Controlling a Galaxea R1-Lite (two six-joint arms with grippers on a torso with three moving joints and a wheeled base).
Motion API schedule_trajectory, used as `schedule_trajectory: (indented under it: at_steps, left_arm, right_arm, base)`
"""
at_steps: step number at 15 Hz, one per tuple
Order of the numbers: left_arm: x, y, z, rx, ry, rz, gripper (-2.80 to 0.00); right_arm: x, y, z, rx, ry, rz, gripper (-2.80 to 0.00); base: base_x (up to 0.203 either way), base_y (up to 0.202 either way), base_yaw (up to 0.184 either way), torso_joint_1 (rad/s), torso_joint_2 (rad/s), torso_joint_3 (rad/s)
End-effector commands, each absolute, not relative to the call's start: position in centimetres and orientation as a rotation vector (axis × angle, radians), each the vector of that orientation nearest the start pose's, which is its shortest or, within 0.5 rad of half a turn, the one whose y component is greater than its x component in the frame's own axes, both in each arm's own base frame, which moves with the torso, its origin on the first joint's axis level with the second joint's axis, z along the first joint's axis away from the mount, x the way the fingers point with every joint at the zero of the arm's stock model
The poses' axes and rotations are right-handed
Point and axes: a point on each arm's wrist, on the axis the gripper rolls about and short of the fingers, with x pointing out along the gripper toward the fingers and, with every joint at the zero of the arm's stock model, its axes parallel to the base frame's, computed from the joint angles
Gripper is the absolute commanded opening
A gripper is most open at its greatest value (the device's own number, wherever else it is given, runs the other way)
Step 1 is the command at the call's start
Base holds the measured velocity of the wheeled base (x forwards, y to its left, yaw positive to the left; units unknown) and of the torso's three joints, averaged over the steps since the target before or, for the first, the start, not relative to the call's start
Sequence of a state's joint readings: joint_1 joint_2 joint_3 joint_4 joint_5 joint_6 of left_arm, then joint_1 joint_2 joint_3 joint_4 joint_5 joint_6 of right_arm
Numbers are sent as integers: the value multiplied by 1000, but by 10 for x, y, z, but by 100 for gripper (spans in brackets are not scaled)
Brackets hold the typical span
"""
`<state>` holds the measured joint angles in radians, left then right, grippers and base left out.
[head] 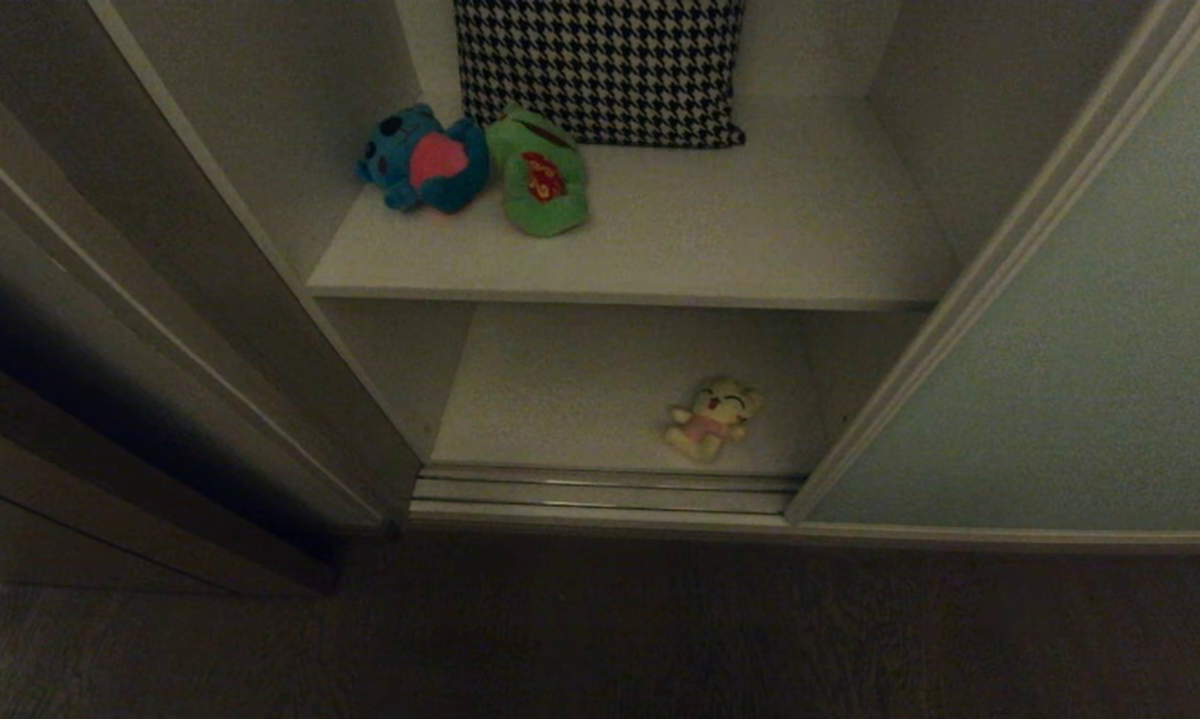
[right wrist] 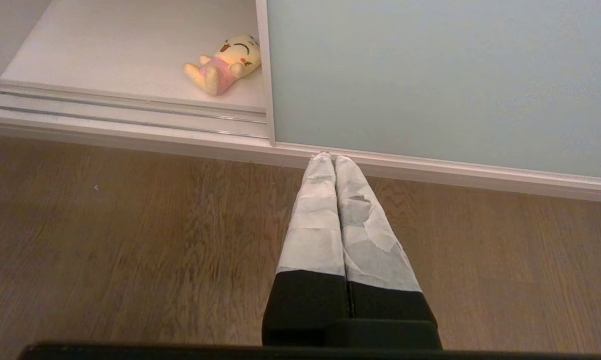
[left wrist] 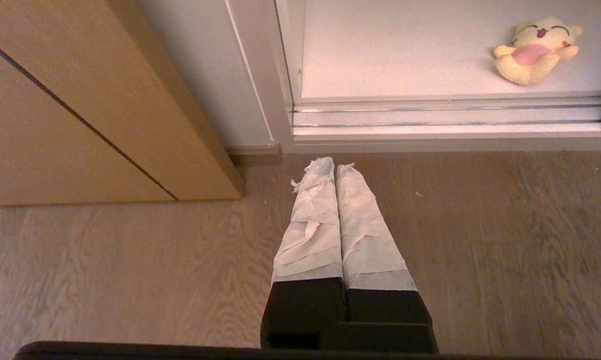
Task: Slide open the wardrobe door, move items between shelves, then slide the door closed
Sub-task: Place the pink doll on the higher shelf
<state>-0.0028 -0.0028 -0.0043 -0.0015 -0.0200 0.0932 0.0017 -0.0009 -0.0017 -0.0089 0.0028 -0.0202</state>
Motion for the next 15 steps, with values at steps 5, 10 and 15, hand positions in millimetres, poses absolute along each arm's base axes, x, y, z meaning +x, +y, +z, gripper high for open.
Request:
schedule_trajectory:
  at_steps: [5,10,15]
  left_arm:
    - [-23,0,75,81,0,-18,-280]
    - [-23,0,75,81,-1,-17,-280]
    - [-23,0,75,80,-1,-17,-280]
  right_arm:
    - [-23,0,77,-21,-12,4,-280]
    - [-23,0,77,-20,-12,4,-280]
    - [-23,0,77,-20,-12,6,-280]
  base:
    - [0,0,0,0,0,0]
    - [0,0,0,0,0,0]
    - [0,0,0,0,0,0]
